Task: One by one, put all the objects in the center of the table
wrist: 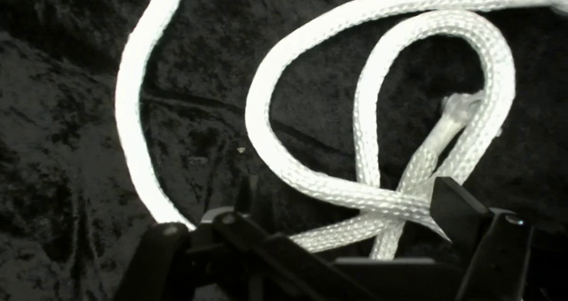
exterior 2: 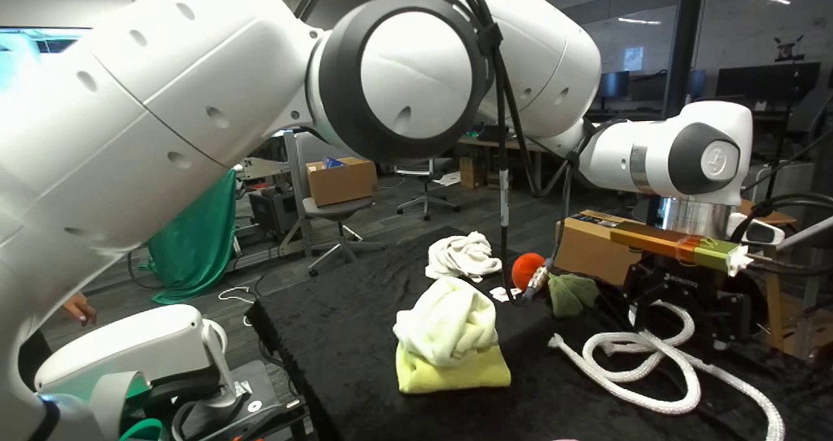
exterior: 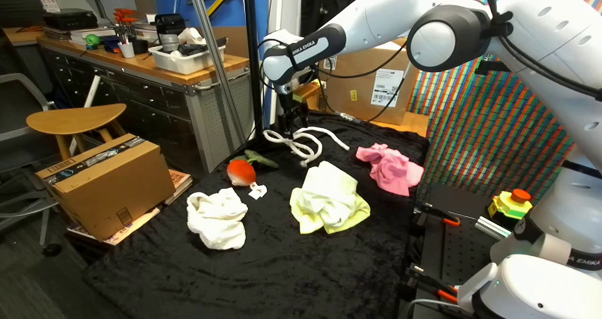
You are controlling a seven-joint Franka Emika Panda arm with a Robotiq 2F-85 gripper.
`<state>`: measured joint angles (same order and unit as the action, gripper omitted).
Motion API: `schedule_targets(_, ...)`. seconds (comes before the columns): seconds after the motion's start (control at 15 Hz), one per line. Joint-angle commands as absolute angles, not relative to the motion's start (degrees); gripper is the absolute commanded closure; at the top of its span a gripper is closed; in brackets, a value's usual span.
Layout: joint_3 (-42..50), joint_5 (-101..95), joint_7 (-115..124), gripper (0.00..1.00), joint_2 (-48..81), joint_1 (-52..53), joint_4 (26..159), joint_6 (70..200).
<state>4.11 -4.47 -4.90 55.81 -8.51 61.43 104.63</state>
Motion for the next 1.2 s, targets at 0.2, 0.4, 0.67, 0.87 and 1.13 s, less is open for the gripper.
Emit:
schedule_targets(0.2, 5.44, -8.41, -8.28, 0.0, 60.46, -7.86, 52.81, 101.11)
schedule_targets(0.4, 5.08, -8.72, -9.59, 0.0, 60.23, -7.89, 51.53, 99.92)
schedule_targets(0.67, 4.75, -8.28, -10.67, 0.0, 59.48, -8.13, 51.85, 98.91)
schedule_targets(0.87, 4.62, -8.07, -10.82, 0.0, 58.74, -8.15, 52.69, 98.42)
schedule_targets(1.13, 3.34, -7.1, -11.17, 0.0, 57.05, -8.03, 55.66, 100.04)
